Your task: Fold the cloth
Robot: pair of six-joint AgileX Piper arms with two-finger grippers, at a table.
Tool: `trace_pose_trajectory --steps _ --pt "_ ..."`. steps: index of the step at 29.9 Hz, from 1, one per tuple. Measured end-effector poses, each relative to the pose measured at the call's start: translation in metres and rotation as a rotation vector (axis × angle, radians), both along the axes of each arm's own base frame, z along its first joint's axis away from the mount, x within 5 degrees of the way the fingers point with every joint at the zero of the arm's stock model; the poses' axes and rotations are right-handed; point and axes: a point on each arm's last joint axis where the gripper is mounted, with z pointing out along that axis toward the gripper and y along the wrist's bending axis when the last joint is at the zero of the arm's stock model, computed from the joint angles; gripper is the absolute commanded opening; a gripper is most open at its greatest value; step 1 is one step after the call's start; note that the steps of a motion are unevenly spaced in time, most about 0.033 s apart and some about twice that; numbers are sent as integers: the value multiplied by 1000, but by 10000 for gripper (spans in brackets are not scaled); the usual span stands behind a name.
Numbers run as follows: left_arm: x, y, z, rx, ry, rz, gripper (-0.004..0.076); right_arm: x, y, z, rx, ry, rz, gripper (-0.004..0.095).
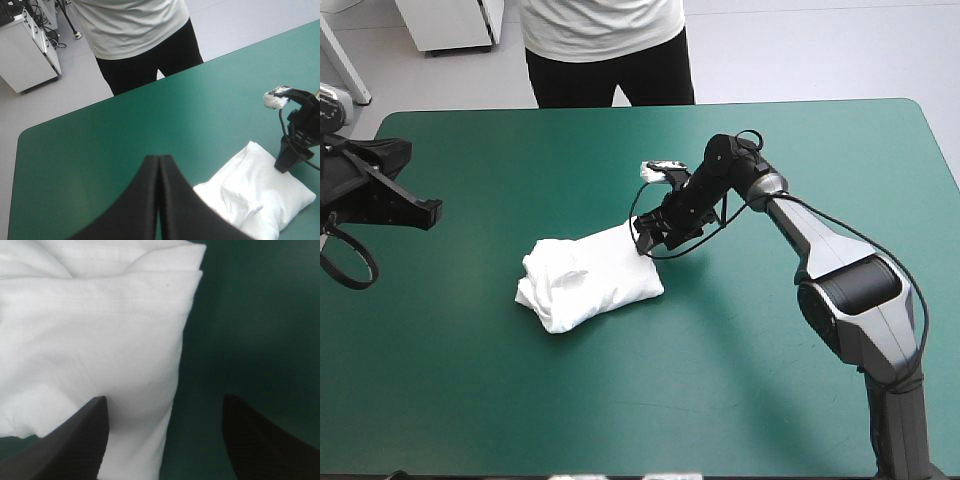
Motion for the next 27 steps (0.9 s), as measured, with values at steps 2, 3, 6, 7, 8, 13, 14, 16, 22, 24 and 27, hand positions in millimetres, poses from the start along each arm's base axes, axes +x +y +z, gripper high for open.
trace_pose_trajectory --steps 2,3,6,7,8,13,14,16,22,24,27 --pt "0 0 0 1 0 1 -10 -1 5 -7 8 17 10 615" --pt "0 0 0 1 -1 2 -10 -2 9 -10 14 25 16 606" --pt "0 0 0 2 -1 2 -10 -4 18 -19 15 44 34 515" --pt "0 0 0 2 -1 2 -10 -5 20 -22 16 53 38 454" --pt "0 0 0 3 -1 4 -10 -5 22 -24 20 56 39 378" --pt "0 1 0 7 -3 8 -10 -6 26 -31 17 69 46 -10" --pt "0 1 0 8 -3 9 -10 -6 26 -31 15 70 46 -9" --pt "0 1 0 9 -3 10 -10 -6 26 -32 5 68 44 -10" --pt "0 1 0 9 -4 10 -10 -1 15 -29 -64 55 -7 -13" --pt "0 1 0 8 -3 11 -10 3 3 -25 -98 35 -29 -13" --pt "0 1 0 8 -3 11 -10 14 -25 -17 -169 -10 -79 -13"
